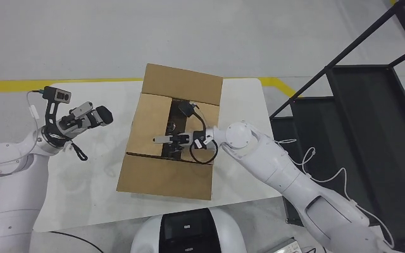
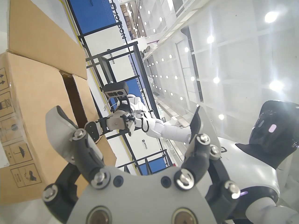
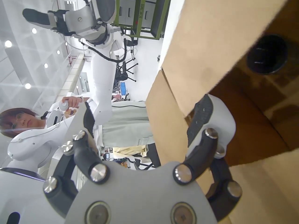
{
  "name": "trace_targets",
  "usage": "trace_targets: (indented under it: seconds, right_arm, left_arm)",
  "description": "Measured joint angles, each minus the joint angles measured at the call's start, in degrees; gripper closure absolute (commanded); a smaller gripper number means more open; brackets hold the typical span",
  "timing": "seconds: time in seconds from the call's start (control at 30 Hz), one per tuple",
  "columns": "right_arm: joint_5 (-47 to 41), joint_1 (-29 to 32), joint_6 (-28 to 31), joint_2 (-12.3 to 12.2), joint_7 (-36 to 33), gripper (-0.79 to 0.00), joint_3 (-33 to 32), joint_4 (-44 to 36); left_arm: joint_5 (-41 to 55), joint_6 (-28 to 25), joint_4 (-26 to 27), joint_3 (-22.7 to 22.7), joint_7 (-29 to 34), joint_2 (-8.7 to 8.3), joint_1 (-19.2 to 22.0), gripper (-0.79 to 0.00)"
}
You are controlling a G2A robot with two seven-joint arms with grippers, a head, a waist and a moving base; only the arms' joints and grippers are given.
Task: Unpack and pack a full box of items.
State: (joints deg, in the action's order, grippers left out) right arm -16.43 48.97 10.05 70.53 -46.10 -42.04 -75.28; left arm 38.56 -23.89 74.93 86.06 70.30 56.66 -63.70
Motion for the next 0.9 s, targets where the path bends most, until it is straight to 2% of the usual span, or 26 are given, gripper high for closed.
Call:
trace_targets:
  seconds: [0.27, 0.4, 0.6, 0.8, 0.9]
  right_arm:
    - [0.04, -0.29, 0.3, 1.51, 1.44, -0.785, 1.9, 1.93]
    - [-3.25, -1.6, 6.93, 3.14, 0.77, -0.785, 3.32, 2.75]
    - [-2.75, -4.16, 18.38, 5.8, 3.1, -0.785, 5.97, 3.53]
    - [-0.77, -8.36, 24.38, 9.69, 7.02, -0.785, 10.29, 7.95]
    - [-0.46, -10.62, 25.36, 12.01, 7.56, -0.785, 12.88, 11.39]
  left_arm:
    - [-0.3, -0.13, -0.14, -0.63, -0.34, 0.08, 0.22, -0.785]
    - [-0.07, 0.02, -0.3, -0.74, -0.53, 0.1, 0.3, -0.785]
    - [3.81, -0.09, 2.36, 0.24, -0.06, 0.13, -0.22, -0.785]
    - [10.58, 0.5, 6.53, 1.26, 1.48, 0.3, -1.13, -0.785]
    - [12.04, 1.98, 7.51, 0.91, 2.43, 0.38, -0.91, -0.785]
